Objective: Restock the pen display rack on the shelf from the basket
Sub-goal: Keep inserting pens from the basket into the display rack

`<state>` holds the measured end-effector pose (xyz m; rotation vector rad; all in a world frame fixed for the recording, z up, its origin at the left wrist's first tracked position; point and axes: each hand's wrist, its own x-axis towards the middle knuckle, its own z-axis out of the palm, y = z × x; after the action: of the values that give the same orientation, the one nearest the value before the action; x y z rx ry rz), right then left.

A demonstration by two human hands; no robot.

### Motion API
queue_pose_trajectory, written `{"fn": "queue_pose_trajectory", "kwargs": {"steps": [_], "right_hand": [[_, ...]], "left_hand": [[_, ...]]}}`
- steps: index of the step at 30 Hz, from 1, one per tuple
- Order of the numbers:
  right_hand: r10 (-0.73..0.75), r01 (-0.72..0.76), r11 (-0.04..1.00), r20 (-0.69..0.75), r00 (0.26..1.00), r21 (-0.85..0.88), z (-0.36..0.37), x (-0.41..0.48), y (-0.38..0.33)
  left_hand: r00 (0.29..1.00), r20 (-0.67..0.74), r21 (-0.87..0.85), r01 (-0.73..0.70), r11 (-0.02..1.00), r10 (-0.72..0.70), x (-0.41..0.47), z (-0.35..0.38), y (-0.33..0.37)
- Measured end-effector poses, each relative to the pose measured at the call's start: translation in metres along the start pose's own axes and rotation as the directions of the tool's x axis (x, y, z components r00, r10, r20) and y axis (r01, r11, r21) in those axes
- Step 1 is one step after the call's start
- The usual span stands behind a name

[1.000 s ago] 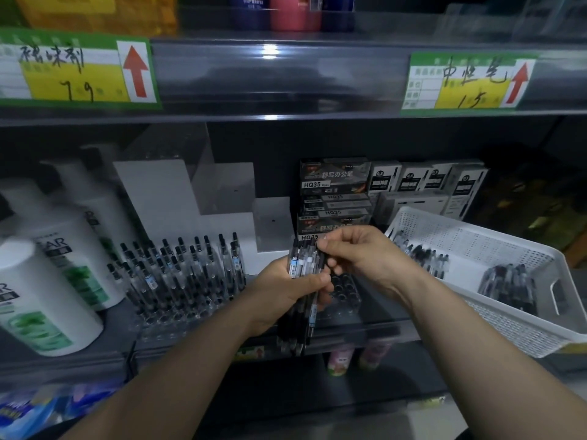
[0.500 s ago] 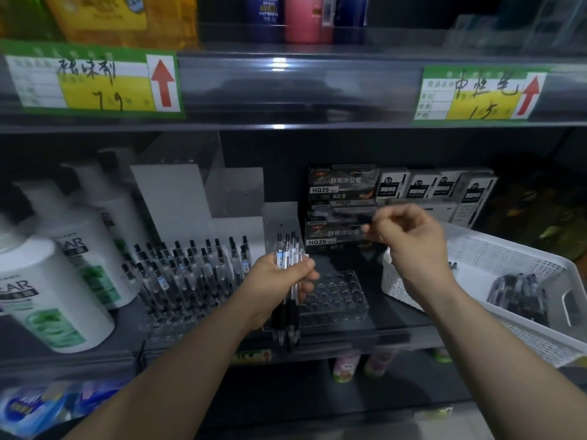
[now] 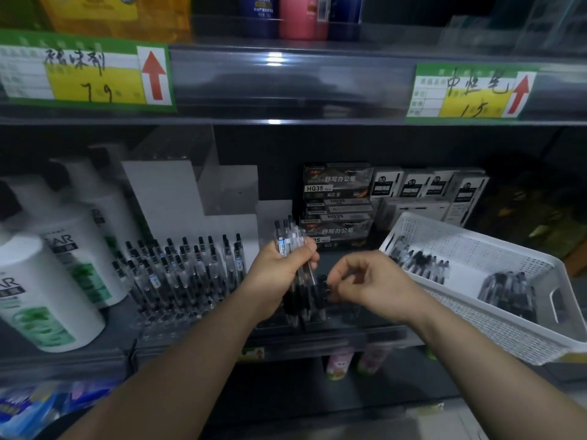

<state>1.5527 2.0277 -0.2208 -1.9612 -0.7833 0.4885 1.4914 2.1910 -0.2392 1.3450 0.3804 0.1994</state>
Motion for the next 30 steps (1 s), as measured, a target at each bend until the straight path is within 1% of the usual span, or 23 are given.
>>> {"fn": "queue_pose_trajectory", "kwargs": {"steps": [3,4,5,8,9,10,15,17,22,26,30], "right_hand": [[-0.045,0.062,0.992,-0.15,0.988,0.11,-0.008,0.008,0.002],[-0.042,0.067,0.986,-0.162,0.986,0.156,-0.009,0.01,0.002],[-0.019,0.048,0.979,-0.141,0.99,0.2,-0.009,0.012,0.001],[0.014,-0.029,0.949,0.048,0.999,0.314,-0.006,0.013,0.0],[0.018,-0.047,0.94,0.088,0.996,0.339,-0.005,0.014,0.0],[0.031,-0.065,0.928,0.096,0.995,0.367,-0.004,0.016,0.001],[0.089,-0.123,0.872,0.092,0.992,0.474,-0.006,0.019,0.002],[0.091,-0.117,0.865,0.077,0.993,0.488,-0.007,0.019,0.002],[0.028,-0.054,0.866,0.059,0.998,0.497,-0.006,0.019,0.004],[0.027,-0.053,0.873,0.06,0.998,0.485,-0.006,0.02,0.002],[0.04,-0.055,0.902,0.045,0.998,0.428,-0.007,0.019,0.0]], "left_hand": [[0.99,0.134,-0.054,0.052,0.997,-0.044,-0.006,0.005,0.0],[0.982,0.186,-0.05,0.056,0.997,-0.046,-0.008,0.007,-0.001],[0.973,0.228,-0.02,0.039,0.999,-0.033,-0.01,0.008,-0.002],[0.946,0.322,0.085,-0.056,0.995,0.026,-0.014,0.008,-0.005],[0.939,0.342,0.092,-0.065,0.994,0.03,-0.014,0.007,-0.005],[0.935,0.355,0.091,-0.063,0.994,0.027,-0.015,0.006,-0.004],[0.925,0.379,0.102,-0.04,0.994,-0.002,-0.016,0.004,-0.001],[0.926,0.376,0.097,-0.017,0.995,-0.021,-0.017,0.005,-0.001],[0.931,0.359,0.017,0.06,0.998,-0.063,-0.018,0.007,0.002],[0.916,0.382,-0.011,0.133,0.991,-0.119,-0.021,0.006,0.005],[0.923,0.367,-0.003,0.13,0.991,-0.12,-0.021,0.006,0.005]]}}
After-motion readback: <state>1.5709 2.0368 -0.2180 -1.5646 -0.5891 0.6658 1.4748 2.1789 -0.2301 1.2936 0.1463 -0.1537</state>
